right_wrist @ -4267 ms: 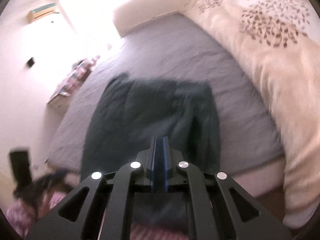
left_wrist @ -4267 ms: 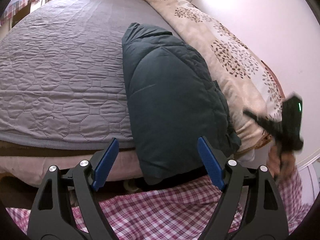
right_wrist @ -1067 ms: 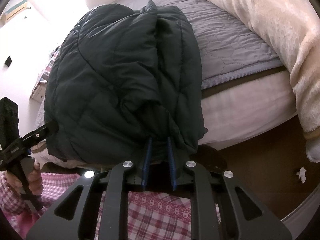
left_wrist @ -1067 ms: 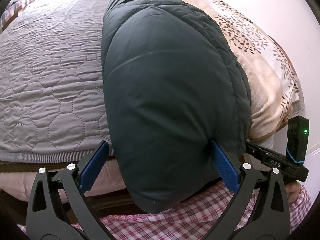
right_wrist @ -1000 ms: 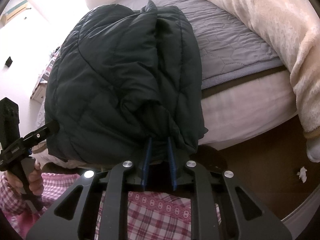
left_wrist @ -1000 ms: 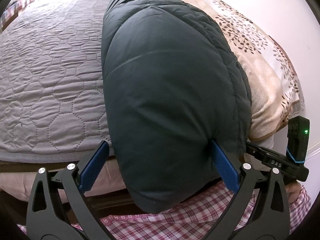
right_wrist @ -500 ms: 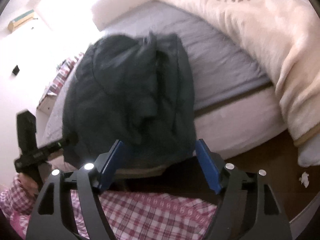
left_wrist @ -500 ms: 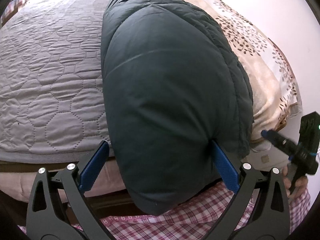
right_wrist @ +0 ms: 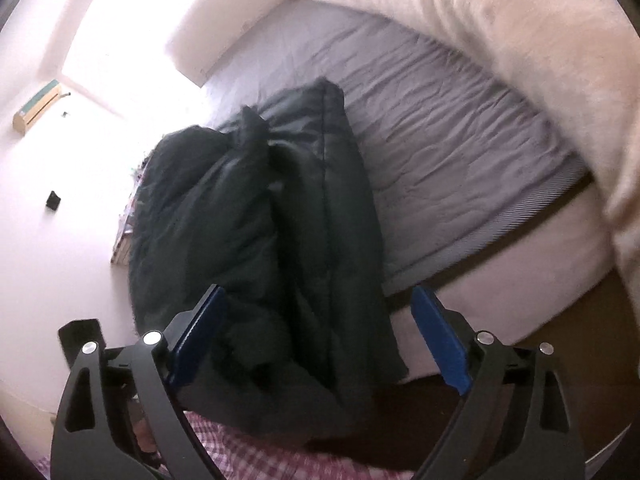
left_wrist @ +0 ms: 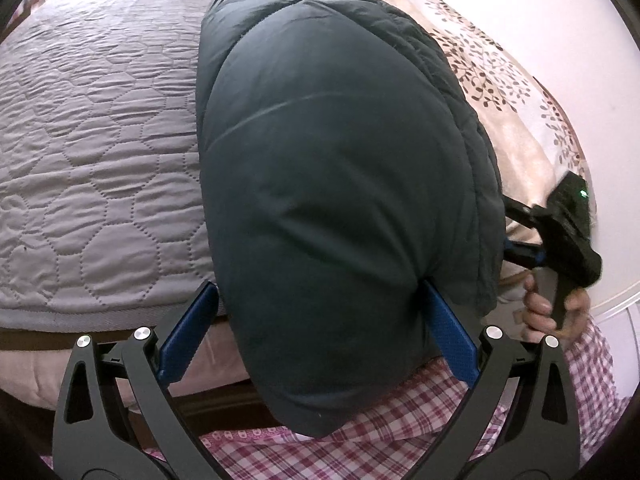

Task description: Fold large clothes

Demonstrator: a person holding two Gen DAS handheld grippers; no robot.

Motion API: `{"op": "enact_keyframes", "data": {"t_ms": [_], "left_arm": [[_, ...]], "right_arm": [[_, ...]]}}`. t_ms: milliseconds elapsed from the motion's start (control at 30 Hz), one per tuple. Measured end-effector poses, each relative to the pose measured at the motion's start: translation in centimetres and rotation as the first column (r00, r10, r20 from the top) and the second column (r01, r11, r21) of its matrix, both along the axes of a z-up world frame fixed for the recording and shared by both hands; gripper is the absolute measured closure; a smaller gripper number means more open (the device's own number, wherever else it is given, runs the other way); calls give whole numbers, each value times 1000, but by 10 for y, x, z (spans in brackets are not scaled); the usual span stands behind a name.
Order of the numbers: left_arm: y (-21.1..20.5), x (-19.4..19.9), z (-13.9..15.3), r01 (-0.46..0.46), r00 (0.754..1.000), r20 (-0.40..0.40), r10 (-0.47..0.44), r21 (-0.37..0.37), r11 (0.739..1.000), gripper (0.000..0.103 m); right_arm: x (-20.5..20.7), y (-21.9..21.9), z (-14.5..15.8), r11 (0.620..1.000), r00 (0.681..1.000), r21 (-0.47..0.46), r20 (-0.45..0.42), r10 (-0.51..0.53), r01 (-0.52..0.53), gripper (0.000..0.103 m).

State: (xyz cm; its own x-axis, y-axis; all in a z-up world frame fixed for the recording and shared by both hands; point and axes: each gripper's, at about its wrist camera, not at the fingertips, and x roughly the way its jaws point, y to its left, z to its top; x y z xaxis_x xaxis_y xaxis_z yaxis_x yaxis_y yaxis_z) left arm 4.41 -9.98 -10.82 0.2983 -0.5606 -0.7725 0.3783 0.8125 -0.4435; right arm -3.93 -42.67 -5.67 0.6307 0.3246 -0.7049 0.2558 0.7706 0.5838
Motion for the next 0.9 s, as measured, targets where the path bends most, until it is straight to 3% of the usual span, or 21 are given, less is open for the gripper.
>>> {"op": "enact_keyframes", "data": {"t_ms": [333,400,433,567,900], "left_arm": [[0,2,-2,37,999,-9,-37,-35,999,7],[-1,-1,1,49,999,17,-49,-34,998,13],[0,-2,2,53,998,26,-53,-32,998,14],[-2,-7,12,63,994,92,-63,-3,998,27],[34,23,45,-10,970,241,5,18,1000,35]], "right_arm": [[25,3,-30,993,997,99,-5,71,-70,7],[25,2,-32,982,995,159,6,103,-103,24],[26,2,-36,965,992,230,21,127,-129,38],[24,9,-38,954,989,261,47,142,-150,54],[56,62,-10,960,971,155,84,222,-233,59]]}}
